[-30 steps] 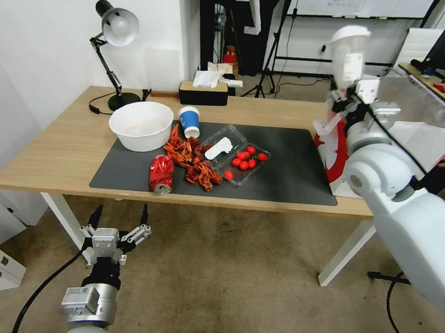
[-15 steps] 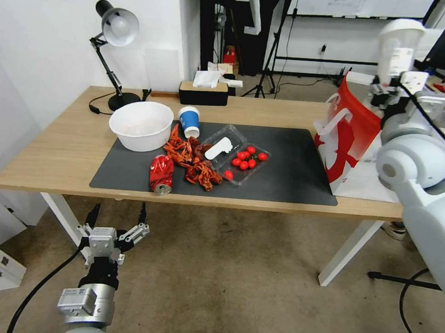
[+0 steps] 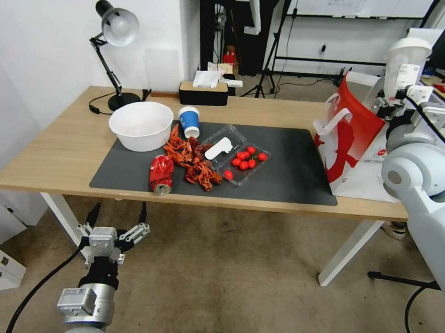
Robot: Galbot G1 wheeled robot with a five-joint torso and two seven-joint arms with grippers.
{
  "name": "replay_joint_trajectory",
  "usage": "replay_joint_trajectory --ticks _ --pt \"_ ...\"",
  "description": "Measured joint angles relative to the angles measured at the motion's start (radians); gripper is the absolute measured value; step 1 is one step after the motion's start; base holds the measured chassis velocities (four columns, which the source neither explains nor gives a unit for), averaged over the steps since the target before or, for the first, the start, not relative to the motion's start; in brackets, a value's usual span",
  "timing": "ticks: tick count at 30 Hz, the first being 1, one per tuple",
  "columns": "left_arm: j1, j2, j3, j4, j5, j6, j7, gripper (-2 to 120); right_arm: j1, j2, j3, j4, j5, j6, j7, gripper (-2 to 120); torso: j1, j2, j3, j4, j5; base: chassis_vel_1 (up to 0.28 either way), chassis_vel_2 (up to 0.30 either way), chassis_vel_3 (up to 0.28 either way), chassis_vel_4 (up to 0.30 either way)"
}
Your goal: Pick up the trash from the table and place it into the takeout bag.
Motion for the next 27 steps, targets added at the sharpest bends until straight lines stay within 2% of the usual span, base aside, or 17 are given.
replay_joint_trajectory --ticks 3,6,18,27 --pt "0.000 0.000 0.000 -0.002 0.000 0.000 0.001 100 0.000 -0.003 0.000 0.002 0.000 -0.001 -0.001 95 0.000 0.000 0.000 0.0000 0.0001 0.000 0.000 0.000 0.000" --pt "0.000 0.000 -0.002 -0.002 -0.001 0.000 0.001 100 0.000 -0.006 0.000 0.006 0.001 -0.001 -0.003 100 0.000 0.000 0.000 0.0000 0.0001 0.000 0.000 0.000 0.000" --pt "-0.001 0.001 -0.003 -0.003 -0.002 0.001 0.001 100 0.006 -0.008 -0.001 0.019 0.006 -0.002 -0.019 100 0.000 0.000 0.000 0.0000 0.0000 0.000 0.000 0.000 0.000" --pt "-0.003 -0.001 0.001 -0.003 -0.002 0.005 0.007 100 -0.059 -0.012 0.022 0.144 0.030 0.088 -0.102 100 0.000 0.000 0.000 0.0000 -0.0001 0.000 0.000 0.000 0.000"
